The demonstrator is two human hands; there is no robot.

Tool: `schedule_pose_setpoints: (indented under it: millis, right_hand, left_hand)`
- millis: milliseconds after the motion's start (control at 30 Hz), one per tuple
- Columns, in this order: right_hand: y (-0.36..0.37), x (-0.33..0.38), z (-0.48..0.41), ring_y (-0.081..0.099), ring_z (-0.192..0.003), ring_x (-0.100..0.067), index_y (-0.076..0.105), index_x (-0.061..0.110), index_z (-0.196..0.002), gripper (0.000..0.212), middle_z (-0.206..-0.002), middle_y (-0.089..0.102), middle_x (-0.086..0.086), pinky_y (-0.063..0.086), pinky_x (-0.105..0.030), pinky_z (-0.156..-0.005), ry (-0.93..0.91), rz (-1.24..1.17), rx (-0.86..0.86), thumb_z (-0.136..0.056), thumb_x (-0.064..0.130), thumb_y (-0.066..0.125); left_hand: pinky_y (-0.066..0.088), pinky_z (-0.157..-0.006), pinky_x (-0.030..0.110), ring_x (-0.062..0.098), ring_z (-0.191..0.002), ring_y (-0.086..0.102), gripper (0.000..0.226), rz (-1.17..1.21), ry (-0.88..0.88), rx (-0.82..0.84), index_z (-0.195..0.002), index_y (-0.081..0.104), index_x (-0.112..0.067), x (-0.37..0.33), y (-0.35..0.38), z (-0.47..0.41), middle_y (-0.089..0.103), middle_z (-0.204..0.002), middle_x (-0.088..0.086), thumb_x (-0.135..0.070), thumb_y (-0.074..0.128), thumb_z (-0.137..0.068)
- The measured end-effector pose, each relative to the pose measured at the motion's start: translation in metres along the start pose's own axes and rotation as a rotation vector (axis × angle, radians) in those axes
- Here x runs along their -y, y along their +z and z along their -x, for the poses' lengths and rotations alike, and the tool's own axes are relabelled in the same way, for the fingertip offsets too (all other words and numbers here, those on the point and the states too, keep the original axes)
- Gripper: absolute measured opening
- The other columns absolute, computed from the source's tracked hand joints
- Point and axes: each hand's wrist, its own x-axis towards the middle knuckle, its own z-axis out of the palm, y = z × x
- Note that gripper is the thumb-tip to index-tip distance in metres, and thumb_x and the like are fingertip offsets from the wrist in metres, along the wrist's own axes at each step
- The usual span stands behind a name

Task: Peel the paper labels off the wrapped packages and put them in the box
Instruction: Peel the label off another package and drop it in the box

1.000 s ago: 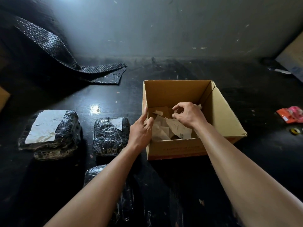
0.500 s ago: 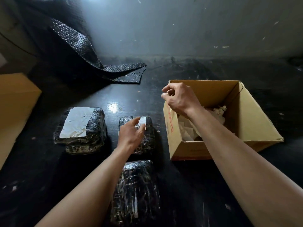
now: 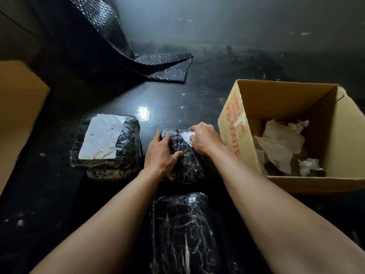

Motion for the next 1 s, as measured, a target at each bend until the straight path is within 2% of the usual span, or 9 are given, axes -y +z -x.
schedule_pose_setpoints:
  millis: [100, 233, 400, 533, 667, 767, 933, 1000]
  right_hand:
    - [0.009, -0.004, -0.012, 0.044, -0.13, -0.035, 0.059, 0.02, -0.134, 0.037, -0.135, 0.054, -0.009, 0.045, -0.047, -0.105, -0.019, 0.024, 0.016, -0.099, 0.016, 0.048]
    - [0.011, -0.007, -0.024, 0.04, -0.128, -0.033, 0.054, 0.031, -0.142, 0.045, -0.131, 0.046, -0.008, 0.039, -0.049, -0.11, -0.036, 0.013, 0.065, -0.099, 0.017, 0.047]
    - [0.01, -0.014, -0.032, 0.04, -0.126, -0.03, 0.065, 0.04, -0.129, 0.035, -0.124, 0.045, -0.006, 0.038, -0.045, -0.111, -0.055, -0.065, 0.079, -0.099, 0.026, 0.053]
    - [0.007, -0.017, -0.035, 0.048, -0.123, -0.028, 0.072, 0.035, -0.116, 0.027, -0.12, 0.053, -0.003, 0.043, -0.045, -0.106, -0.084, -0.104, 0.059, -0.094, 0.023, 0.061]
    - [0.005, -0.016, -0.037, 0.052, -0.119, -0.026, 0.073, 0.028, -0.101, 0.012, -0.114, 0.06, -0.001, 0.047, -0.045, -0.101, -0.107, -0.106, 0.034, -0.09, 0.025, 0.069]
    - [0.003, -0.016, -0.036, 0.058, -0.108, -0.024, 0.071, 0.024, -0.092, 0.004, -0.107, 0.063, -0.001, 0.05, -0.04, -0.093, -0.118, -0.14, 0.019, -0.09, 0.023, 0.068]
    - [0.003, -0.018, -0.032, 0.062, -0.097, -0.024, 0.068, 0.021, -0.091, 0.005, -0.104, 0.068, -0.002, 0.053, -0.04, -0.085, -0.151, -0.145, -0.007, -0.094, 0.02, 0.064]
    - [0.003, -0.019, -0.03, 0.062, -0.096, -0.024, 0.068, 0.02, -0.093, 0.005, -0.105, 0.069, -0.003, 0.053, -0.041, -0.085, -0.156, -0.152, -0.019, -0.094, 0.02, 0.063]
  left_hand:
    - [0.036, -0.115, 0.043, 0.037, -0.143, 0.038, 0.088, 0.011, -0.002, 0.027, -0.155, 0.033, -0.015, 0.005, 0.003, -0.003, 0.024, -0.165, 0.012, -0.056, 0.071, -0.086]
    - [0.033, -0.116, 0.04, 0.031, -0.147, 0.034, 0.09, 0.051, 0.006, 0.0, -0.155, 0.035, -0.018, 0.008, 0.004, -0.004, 0.025, -0.165, 0.009, -0.056, 0.073, -0.084]
    - [0.03, -0.121, 0.036, 0.019, -0.151, 0.027, 0.101, 0.187, -0.004, -0.034, -0.161, 0.024, -0.022, 0.019, 0.014, -0.003, 0.023, -0.167, 0.0, -0.057, 0.076, -0.081]
    - [0.023, -0.123, 0.034, 0.016, -0.153, 0.023, 0.104, 0.284, -0.034, -0.057, -0.161, 0.022, -0.024, 0.022, 0.021, -0.003, 0.021, -0.168, 0.0, -0.054, 0.079, -0.079]
    - [0.026, -0.123, 0.038, 0.014, -0.152, 0.026, 0.112, 0.414, -0.087, -0.063, -0.162, 0.018, -0.026, 0.027, 0.026, -0.002, 0.028, -0.166, 0.001, -0.056, 0.082, -0.075]
    - [0.025, -0.123, 0.034, 0.012, -0.15, 0.028, 0.109, 0.467, -0.094, -0.067, -0.161, 0.021, -0.025, 0.027, 0.026, 0.0, 0.03, -0.164, 0.0, -0.049, 0.085, -0.075]
    - [0.026, -0.121, 0.027, 0.012, -0.148, 0.032, 0.107, 0.487, -0.108, -0.068, -0.16, 0.023, -0.03, 0.028, 0.027, 0.0, 0.031, -0.163, -0.003, -0.049, 0.085, -0.075]
    - [0.028, -0.12, 0.028, 0.012, -0.148, 0.034, 0.106, 0.498, -0.117, -0.073, -0.16, 0.024, -0.033, 0.027, 0.027, 0.001, 0.032, -0.163, -0.004, -0.051, 0.085, -0.074]
